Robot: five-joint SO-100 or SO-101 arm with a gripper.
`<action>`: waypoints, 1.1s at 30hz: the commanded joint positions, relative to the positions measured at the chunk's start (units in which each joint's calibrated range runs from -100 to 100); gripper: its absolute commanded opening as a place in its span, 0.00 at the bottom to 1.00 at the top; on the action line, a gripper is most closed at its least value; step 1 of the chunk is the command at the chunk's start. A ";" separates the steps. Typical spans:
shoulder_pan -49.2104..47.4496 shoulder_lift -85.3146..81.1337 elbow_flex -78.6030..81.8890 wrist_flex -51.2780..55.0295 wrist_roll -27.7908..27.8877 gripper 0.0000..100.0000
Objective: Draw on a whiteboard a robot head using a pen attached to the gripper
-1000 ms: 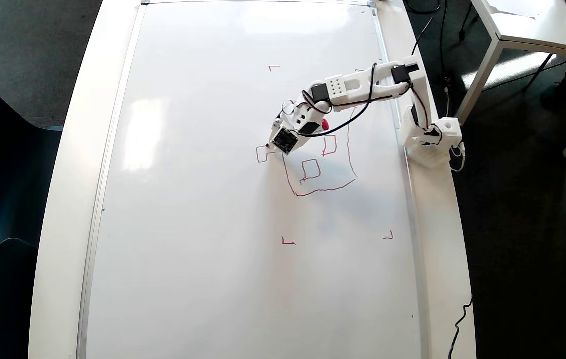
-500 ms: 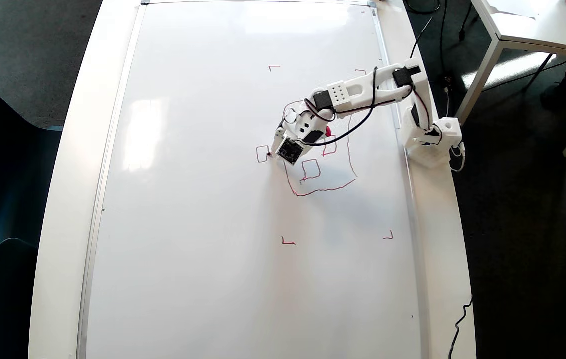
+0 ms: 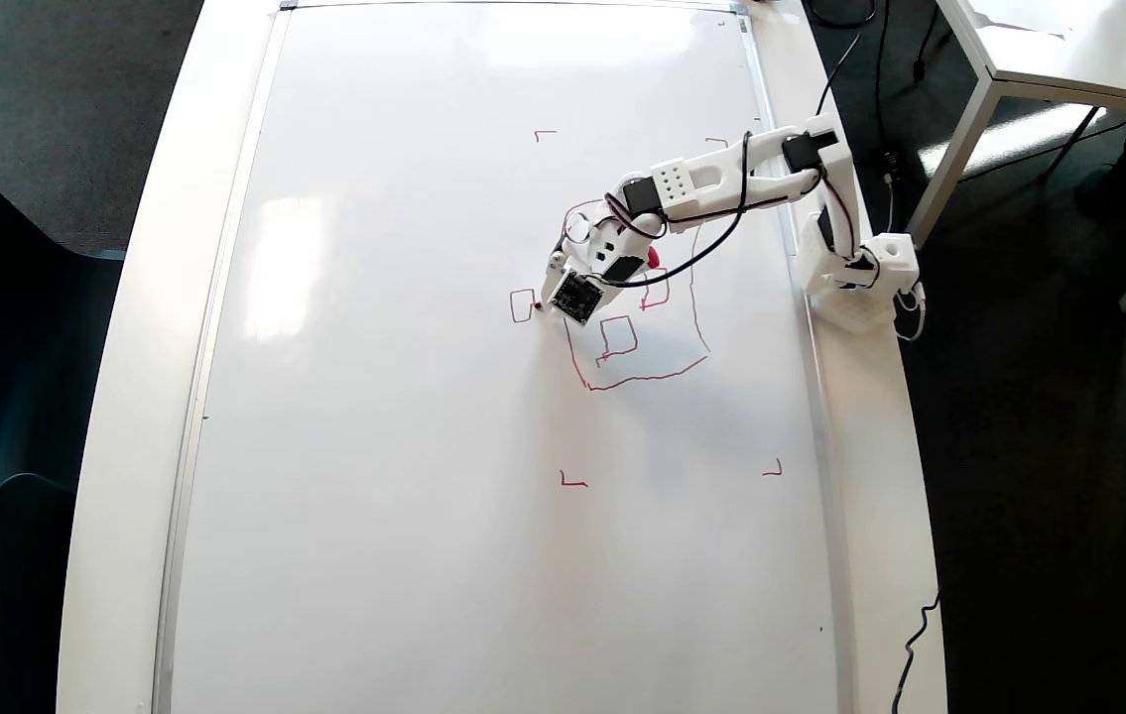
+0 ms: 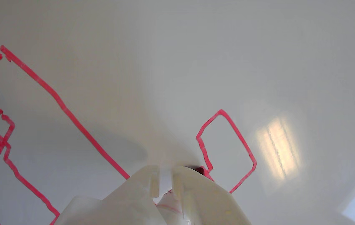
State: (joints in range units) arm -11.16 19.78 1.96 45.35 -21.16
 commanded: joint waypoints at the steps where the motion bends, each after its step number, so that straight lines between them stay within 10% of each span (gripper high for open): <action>1: 0.52 -6.49 -2.10 0.26 -0.02 0.01; 15: 0.22 -17.56 1.17 9.29 0.25 0.01; 33: 0.66 -58.14 48.83 9.03 0.20 0.01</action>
State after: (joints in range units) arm -11.24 -27.91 43.99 55.07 -21.16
